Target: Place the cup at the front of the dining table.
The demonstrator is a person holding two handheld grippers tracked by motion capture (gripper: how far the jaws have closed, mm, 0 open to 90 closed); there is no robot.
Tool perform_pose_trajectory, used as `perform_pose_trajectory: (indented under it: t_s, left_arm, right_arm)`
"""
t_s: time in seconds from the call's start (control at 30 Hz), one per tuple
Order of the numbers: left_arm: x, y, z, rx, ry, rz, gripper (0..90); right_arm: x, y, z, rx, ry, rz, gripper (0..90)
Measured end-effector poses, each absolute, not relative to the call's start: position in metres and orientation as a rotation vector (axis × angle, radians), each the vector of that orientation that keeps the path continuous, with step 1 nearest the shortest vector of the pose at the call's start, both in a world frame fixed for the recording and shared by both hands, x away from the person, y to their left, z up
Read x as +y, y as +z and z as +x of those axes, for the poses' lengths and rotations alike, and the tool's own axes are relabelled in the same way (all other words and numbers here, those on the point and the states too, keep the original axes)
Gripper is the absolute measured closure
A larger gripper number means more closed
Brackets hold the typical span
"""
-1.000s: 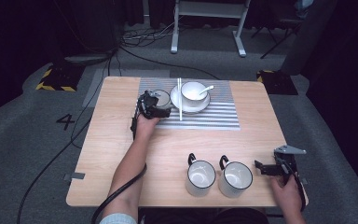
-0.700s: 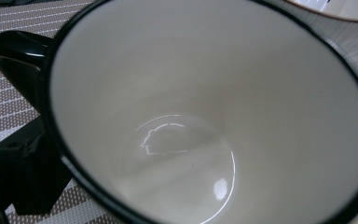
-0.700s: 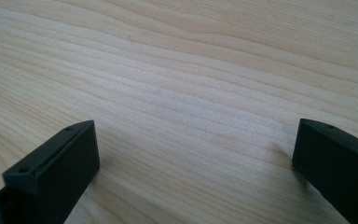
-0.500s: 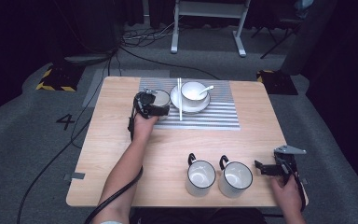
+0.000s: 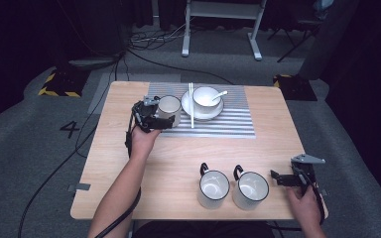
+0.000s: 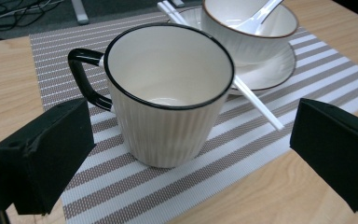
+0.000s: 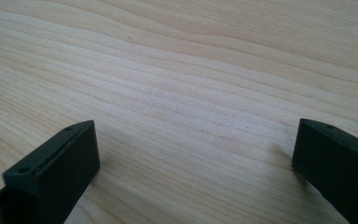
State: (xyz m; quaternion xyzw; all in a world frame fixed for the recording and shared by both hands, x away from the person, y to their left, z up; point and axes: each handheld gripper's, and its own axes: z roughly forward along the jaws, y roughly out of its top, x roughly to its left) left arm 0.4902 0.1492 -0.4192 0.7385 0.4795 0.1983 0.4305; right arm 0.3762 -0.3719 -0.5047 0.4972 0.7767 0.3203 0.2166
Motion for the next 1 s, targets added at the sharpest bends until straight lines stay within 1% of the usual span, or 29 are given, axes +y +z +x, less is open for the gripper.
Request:
perform_pose_trajectory:
  t_s: [0.33, 0.53, 0.87, 1.0]
  left_arm:
    - [0.157, -0.401, 0.456, 1.143, 0.429, 1.850, 0.0]
    - [0.160, -0.393, 0.435, 1.098, 0.437, 1.856, 0.1]
    - [0.168, -0.391, 0.402, 1.064, 0.414, 1.865, 0.1]
    - [0.172, -0.392, 0.393, 1.062, 0.445, 1.875, 0.2]
  right_arm:
    - [-0.372, -0.505, 0.376, 2.152, 0.888, 1.378, 0.4]
    - [-0.372, -0.505, 0.376, 2.153, 0.887, 1.377, 0.4]
    - [-0.372, -0.505, 0.376, 2.152, 0.888, 1.378, 0.4]
    - [-0.372, -0.505, 0.376, 2.152, 0.889, 1.378, 0.4]
